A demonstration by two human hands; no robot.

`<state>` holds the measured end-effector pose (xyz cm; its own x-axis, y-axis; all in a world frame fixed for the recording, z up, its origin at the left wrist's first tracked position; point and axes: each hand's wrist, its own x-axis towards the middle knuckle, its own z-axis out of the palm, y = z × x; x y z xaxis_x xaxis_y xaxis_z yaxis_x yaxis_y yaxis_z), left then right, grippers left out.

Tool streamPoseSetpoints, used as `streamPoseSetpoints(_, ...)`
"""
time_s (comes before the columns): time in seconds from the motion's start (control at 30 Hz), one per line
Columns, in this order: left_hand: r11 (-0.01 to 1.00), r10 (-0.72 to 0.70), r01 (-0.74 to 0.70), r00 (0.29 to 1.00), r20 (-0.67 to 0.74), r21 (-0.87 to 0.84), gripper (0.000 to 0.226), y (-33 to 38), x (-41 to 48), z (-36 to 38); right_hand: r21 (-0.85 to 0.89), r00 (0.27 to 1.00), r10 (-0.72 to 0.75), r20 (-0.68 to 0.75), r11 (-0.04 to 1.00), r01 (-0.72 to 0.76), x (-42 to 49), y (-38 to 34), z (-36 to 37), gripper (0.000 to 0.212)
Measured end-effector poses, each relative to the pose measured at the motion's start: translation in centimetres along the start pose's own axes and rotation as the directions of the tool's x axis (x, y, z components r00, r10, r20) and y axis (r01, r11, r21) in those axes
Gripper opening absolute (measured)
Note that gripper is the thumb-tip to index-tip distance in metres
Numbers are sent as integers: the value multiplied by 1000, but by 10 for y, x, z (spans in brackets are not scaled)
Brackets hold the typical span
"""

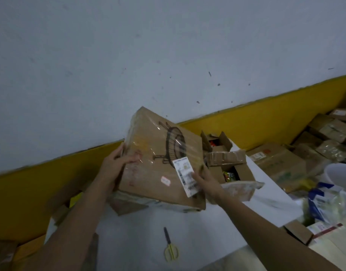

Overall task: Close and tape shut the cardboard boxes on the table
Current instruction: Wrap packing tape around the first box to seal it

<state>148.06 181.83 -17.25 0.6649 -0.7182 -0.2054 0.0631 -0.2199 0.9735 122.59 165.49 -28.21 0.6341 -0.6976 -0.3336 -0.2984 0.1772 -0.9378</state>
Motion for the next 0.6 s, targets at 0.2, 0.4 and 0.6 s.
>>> streamPoseSetpoints(0.2, 950, 1, 33, 994, 108, -312, 41, -15, -29, -29, 190, 982, 89, 165, 974, -120, -18, -50, -23, 57)
streamPoseSetpoints(0.4, 886, -149, 193, 980, 135, -422, 49, -74, -80, -25, 194, 952, 205, 225, 949, -250, -51, -21, -24, 49)
streamPoseSetpoints(0.6, 827, -289, 325, 946, 149, -458, 48, -147, -132, -34, 185, 929, 266, 258, 930, -317, -95, 29, -11, 52)
